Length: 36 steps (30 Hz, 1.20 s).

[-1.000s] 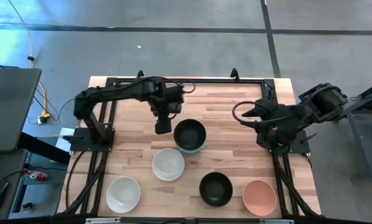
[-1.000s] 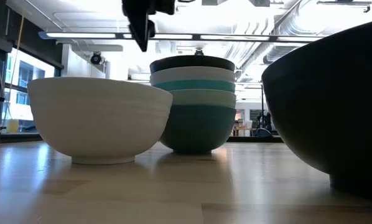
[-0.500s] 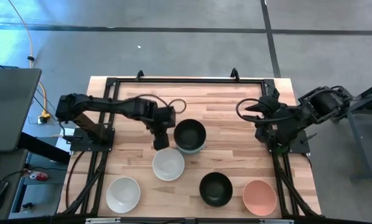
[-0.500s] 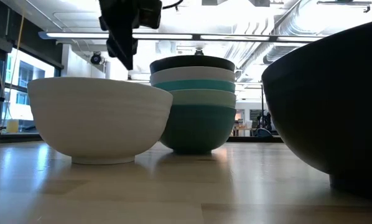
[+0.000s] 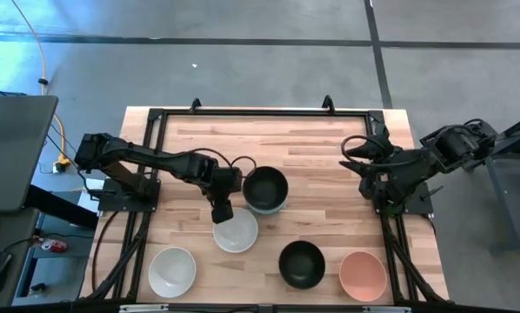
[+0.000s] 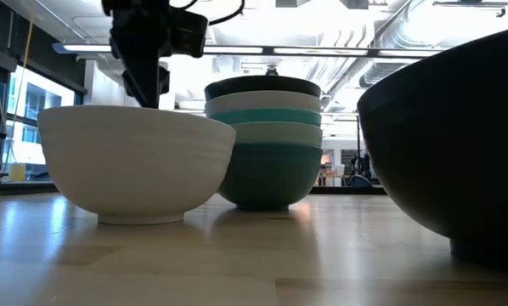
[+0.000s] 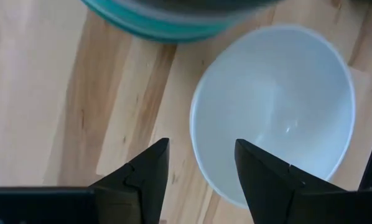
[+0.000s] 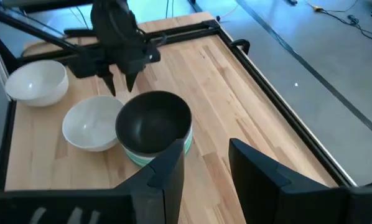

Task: Nest bowls inside each other
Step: Stack the top white bowl on the black bowl

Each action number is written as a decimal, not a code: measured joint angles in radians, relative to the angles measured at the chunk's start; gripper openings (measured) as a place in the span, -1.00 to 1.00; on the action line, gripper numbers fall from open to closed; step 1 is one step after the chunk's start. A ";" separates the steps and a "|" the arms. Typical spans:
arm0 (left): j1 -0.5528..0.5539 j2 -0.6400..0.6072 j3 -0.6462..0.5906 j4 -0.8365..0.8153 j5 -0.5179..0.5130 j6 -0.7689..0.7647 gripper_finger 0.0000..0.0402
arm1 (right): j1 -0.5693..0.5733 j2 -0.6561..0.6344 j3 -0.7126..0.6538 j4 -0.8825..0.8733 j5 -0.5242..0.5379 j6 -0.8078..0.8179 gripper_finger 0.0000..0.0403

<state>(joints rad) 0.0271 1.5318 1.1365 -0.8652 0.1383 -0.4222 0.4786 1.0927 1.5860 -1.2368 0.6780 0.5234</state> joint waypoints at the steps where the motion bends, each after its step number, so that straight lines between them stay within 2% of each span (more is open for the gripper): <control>1: -0.007 0.000 -0.007 0.000 0.000 -0.005 -0.17 | 0.000 -0.008 -0.012 0.009 0.003 0.000 -0.41; 12: -0.024 0.000 -0.068 0.039 0.004 -0.073 -0.42 | 0.000 -0.042 -0.053 0.038 0.012 -0.005 -0.41; 36: -0.030 0.027 -0.077 0.074 0.001 -0.143 -0.43 | 0.000 -0.041 -0.053 0.038 0.012 -0.007 -0.41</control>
<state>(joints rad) -0.0032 1.5592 1.0593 -0.7913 0.1392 -0.5649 0.4786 1.0515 1.5330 -1.1992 0.6895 0.5163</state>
